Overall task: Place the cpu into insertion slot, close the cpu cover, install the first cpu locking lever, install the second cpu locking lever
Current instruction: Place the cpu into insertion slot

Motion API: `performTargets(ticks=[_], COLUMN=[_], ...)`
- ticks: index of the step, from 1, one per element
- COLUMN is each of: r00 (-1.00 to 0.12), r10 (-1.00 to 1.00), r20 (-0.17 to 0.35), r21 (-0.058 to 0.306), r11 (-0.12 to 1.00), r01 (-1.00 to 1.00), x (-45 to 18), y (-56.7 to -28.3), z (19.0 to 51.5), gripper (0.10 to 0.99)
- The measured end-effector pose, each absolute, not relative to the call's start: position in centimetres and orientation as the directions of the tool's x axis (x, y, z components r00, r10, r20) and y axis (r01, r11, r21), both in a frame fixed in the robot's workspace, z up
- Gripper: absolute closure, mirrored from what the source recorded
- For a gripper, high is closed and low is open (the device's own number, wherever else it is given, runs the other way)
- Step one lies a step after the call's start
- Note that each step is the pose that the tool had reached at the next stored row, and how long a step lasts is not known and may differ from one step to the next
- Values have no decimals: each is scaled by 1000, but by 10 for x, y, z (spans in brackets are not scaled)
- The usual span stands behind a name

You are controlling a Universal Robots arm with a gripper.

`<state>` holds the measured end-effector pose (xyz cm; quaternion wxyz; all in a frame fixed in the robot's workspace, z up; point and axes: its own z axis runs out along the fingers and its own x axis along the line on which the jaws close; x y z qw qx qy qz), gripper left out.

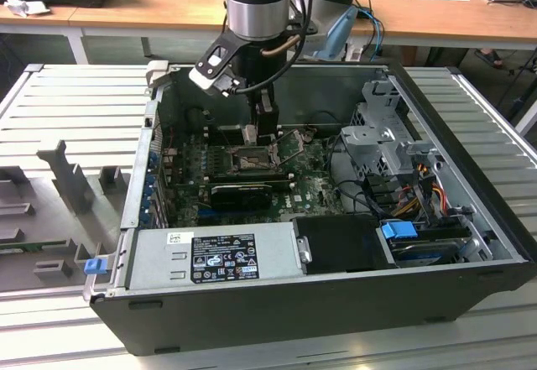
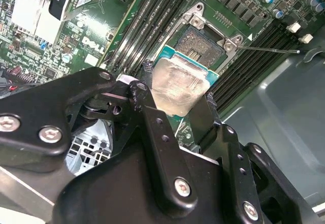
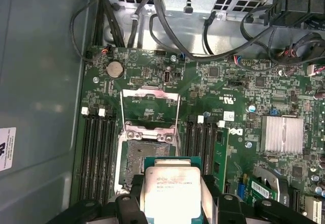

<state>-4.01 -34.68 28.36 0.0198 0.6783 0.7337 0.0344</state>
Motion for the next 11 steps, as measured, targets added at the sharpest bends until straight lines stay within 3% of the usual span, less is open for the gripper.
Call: performTargets(ticks=[11], r00=[-42], r10=[999], r20=[15], r21=[77], r11=[41], r01=[996], x=[-40], y=[-346], z=[276], gripper=[557])
